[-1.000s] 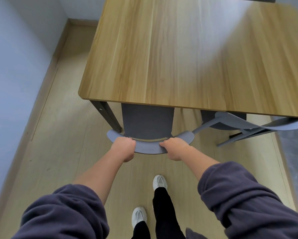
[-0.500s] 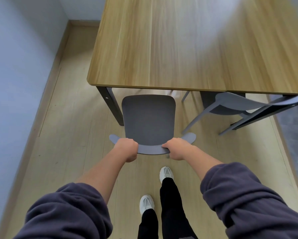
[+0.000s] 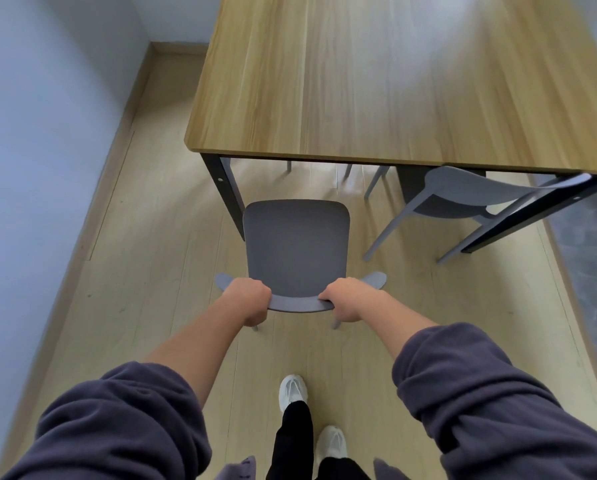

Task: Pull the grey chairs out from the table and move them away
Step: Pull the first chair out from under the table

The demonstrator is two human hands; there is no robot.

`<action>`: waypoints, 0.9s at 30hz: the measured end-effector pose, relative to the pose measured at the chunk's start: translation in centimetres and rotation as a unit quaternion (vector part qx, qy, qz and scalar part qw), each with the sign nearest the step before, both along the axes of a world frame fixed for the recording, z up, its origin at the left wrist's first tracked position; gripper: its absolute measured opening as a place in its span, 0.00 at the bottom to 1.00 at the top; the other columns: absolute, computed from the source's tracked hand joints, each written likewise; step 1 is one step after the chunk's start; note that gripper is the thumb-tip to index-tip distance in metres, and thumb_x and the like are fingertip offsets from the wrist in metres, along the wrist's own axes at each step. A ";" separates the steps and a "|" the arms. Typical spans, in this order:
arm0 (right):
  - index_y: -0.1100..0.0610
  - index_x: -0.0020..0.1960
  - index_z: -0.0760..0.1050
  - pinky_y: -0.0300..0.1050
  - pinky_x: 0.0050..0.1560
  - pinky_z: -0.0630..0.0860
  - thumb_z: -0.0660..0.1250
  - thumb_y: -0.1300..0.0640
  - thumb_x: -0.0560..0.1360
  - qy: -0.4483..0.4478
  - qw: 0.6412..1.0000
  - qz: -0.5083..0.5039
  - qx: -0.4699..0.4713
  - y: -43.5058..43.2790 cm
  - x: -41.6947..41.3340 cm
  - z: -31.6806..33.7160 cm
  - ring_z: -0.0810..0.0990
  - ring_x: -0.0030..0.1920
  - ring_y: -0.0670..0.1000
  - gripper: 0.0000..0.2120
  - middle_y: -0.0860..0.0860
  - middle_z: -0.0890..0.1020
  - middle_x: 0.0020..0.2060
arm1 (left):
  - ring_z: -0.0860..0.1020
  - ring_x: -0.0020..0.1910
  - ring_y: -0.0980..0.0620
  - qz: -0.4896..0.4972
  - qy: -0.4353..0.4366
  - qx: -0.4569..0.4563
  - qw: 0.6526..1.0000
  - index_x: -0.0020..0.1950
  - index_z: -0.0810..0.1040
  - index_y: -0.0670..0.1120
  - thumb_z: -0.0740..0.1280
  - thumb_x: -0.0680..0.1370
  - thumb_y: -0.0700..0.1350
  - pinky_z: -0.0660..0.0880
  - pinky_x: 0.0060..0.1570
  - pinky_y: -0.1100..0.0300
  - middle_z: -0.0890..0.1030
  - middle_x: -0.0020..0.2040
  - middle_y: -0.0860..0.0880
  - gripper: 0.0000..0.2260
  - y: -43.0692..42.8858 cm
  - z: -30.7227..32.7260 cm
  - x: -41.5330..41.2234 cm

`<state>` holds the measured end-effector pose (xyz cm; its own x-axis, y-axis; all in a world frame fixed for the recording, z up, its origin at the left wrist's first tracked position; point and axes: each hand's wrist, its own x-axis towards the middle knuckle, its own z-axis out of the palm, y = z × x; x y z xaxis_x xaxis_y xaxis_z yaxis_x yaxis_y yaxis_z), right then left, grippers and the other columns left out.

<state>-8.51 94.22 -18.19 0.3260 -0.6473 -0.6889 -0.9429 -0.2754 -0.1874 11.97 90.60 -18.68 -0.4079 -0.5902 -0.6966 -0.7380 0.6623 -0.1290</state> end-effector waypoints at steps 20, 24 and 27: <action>0.53 0.32 0.65 0.44 0.31 0.64 0.57 0.66 0.69 -0.001 0.997 0.078 -0.016 16.0 1.4 1.1 0.74 0.39 0.57 0.10 0.50 0.71 0.32 | 0.80 0.50 0.46 0.064 0.003 -0.004 0.998 0.54 0.79 0.47 0.58 0.74 0.40 0.73 0.42 0.55 0.81 0.51 0.47 0.13 17.8 0.5 1.7; 0.56 0.38 0.71 0.46 0.37 0.67 0.58 0.65 0.69 -0.003 0.996 0.082 -0.019 18.1 2.0 1.1 0.74 0.39 0.57 0.06 0.52 0.74 0.36 | 0.80 0.50 0.46 0.064 0.001 -0.001 0.998 0.54 0.78 0.47 0.59 0.74 0.41 0.71 0.40 0.55 0.81 0.51 0.47 0.12 20.0 0.0 2.4; 0.56 0.40 0.72 0.46 0.38 0.67 0.59 0.65 0.70 0.001 0.997 0.081 -0.017 19.8 2.5 1.3 0.74 0.39 0.57 0.06 0.53 0.75 0.38 | 0.80 0.49 0.47 0.062 0.000 -0.003 0.998 0.53 0.78 0.47 0.59 0.75 0.42 0.72 0.40 0.55 0.81 0.50 0.48 0.11 21.7 -0.3 3.0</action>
<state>-5.96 113.99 -16.93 0.4269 -0.6091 -0.6684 -0.8861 -0.4294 -0.1746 14.95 112.28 -18.96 -0.3324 -0.6407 -0.6921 -0.8139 0.5657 -0.1328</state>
